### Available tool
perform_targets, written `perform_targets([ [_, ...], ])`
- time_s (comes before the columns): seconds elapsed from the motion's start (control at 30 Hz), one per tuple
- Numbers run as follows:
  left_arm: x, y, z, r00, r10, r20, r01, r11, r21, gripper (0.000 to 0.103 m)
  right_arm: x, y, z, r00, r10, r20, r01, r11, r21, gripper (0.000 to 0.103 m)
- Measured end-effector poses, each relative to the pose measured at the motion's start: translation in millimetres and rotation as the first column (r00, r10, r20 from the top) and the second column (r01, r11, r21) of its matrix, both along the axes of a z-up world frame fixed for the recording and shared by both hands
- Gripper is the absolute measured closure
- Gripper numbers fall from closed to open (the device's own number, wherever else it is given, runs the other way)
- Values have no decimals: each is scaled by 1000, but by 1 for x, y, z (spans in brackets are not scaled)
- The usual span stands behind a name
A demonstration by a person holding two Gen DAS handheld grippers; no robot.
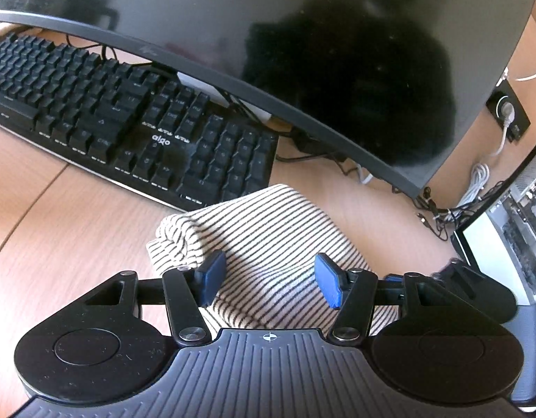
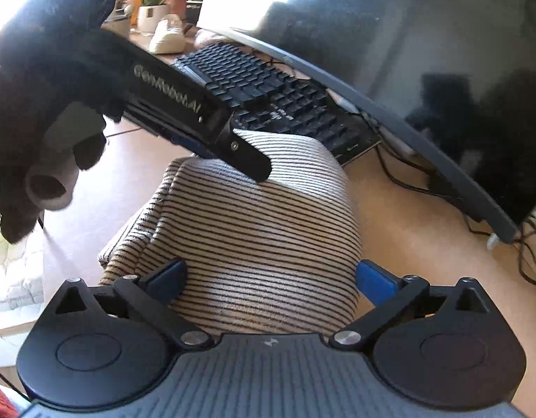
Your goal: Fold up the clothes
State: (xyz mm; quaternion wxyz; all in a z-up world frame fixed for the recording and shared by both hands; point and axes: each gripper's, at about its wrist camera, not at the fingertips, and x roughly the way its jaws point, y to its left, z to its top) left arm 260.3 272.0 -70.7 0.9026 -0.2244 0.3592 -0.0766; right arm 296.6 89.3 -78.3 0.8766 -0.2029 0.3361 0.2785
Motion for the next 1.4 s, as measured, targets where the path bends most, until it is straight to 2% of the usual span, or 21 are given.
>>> perform_targets([
  [0.1,-2,4,-3,1000,-10,11,11,1000,-24,41,-18,-5,2,998,-32,46,33,999,-21,1],
  [0.2,-2,6,-6,999,-30,29,31,998,-50,34,-18,-15,-15,992,-119,-31,119,993,-6,1],
  [0.27,-1,6,-8,999,-39,37,40,998,-48,34,-13,-20,-27,981,-169,-94,171,985,10,1],
  [0.4,0,2,-10,998,-45,50,47,999,-23,34,-13,-14,-35,992,-124,-37,122,992,-42,1],
  [0.5,-8,0,-8,998,-2,66,4,1000,-28,33,-14,-17,-33,994,-105,-24,104,994,-37,1],
  [0.57,-19,-1,-4,995,48,84,-45,998,-44,28,-19,-27,-28,994,-101,-36,102,995,17,1],
  [0.67,-51,-14,14,981,151,120,-149,989,-26,9,-28,-51,-17,992,-93,-86,104,985,140,0],
  [0.73,-77,-31,28,968,217,130,-220,975,14,8,-34,-71,-9,986,-96,-134,123,970,209,0],
  [0.87,-137,-90,47,940,298,167,-322,936,143,0,-59,-115,9,985,-90,-145,136,925,353,0],
  [0.97,-175,-141,52,906,379,190,-416,879,230,0,-83,-139,18,989,-125,-78,145,909,391,0],
  [1.13,-215,-207,56,834,503,227,-550,787,278,0,-109,-161,31,990,-133,53,100,908,407,0],
  [1.23,-225,-232,61,827,500,259,-562,752,344,0,-126,-173,44,981,-153,116,88,897,433,0],
  [1.3,-229,-243,69,817,509,270,-576,715,395,0,-137,-182,52,974,-176,142,93,884,458,0],
  [1.4,-235,-256,71,814,513,274,-581,709,400,0,-150,-195,61,968,-199,151,103,867,487,0],
])
